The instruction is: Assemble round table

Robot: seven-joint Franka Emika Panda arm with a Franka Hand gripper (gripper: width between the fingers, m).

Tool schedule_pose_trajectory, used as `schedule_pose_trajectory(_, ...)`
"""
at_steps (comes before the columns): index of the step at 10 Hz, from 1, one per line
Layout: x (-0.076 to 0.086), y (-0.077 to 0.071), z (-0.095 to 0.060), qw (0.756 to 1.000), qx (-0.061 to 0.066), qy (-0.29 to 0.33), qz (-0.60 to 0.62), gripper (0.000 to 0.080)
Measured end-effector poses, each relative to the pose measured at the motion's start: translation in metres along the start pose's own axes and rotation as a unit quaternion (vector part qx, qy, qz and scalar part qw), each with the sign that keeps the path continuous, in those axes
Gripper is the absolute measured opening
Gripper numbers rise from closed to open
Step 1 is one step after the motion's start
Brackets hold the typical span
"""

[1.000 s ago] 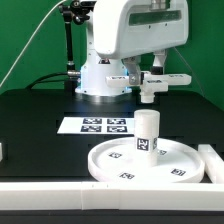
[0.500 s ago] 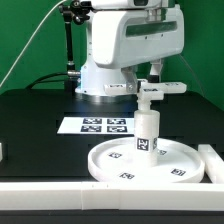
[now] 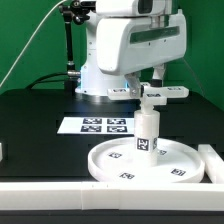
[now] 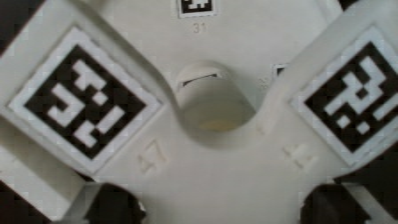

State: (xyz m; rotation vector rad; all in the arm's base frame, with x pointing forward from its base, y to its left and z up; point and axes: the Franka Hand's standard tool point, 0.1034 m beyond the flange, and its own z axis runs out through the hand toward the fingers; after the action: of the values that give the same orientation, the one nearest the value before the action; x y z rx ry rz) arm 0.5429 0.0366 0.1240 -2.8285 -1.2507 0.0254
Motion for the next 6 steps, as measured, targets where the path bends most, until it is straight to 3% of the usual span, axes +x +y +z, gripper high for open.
schedule_pose_trajectory(6,-0.0031,-0.0001,0.0069,1.0,0.004,-0.004,0.002,0.0448)
